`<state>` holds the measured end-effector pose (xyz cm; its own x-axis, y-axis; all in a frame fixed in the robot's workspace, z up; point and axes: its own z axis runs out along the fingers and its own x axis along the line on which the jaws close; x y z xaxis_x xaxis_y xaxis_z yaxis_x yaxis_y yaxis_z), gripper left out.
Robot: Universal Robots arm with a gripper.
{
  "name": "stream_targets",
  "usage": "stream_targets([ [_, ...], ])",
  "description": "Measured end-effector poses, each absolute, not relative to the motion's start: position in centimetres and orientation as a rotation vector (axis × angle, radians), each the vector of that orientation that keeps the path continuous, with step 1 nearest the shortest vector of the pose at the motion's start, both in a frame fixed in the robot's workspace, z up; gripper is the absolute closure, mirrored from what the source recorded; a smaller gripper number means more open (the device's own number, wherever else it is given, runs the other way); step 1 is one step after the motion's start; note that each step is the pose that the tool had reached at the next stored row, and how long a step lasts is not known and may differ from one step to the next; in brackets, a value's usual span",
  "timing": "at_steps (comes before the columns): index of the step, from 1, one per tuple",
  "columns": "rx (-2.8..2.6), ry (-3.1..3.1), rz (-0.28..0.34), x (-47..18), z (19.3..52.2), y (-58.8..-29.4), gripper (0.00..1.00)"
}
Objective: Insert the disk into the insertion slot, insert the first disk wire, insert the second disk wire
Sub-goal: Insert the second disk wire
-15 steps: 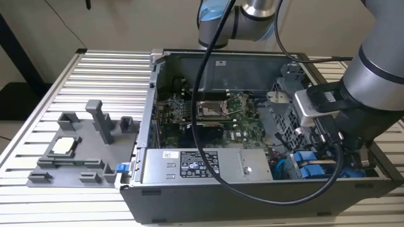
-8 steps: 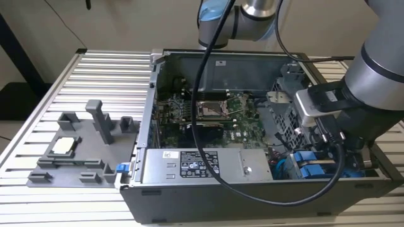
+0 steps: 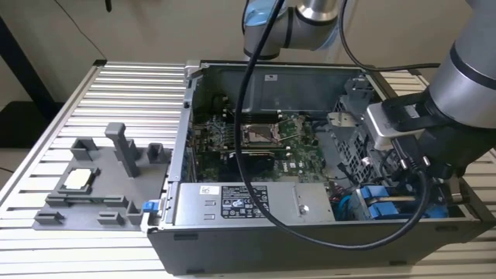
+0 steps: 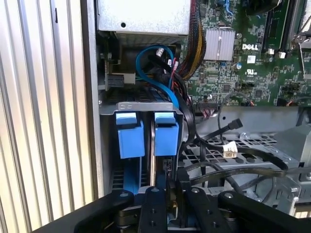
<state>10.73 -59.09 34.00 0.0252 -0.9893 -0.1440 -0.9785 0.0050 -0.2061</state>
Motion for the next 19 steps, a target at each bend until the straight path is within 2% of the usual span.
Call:
stream_targets([
  [8,-2.033,2.019,-0.031,10.7,33.5,-59.13,0.76],
  [10,-2.031,2.018,-0.028,10.69,33.5,-59.21,0.78],
  [11,-2.031,2.017,-0.026,10.69,33.51,-59.24,0.84],
  [19,-2.027,2.015,-0.021,10.6,33.79,-59.36,0.84],
])
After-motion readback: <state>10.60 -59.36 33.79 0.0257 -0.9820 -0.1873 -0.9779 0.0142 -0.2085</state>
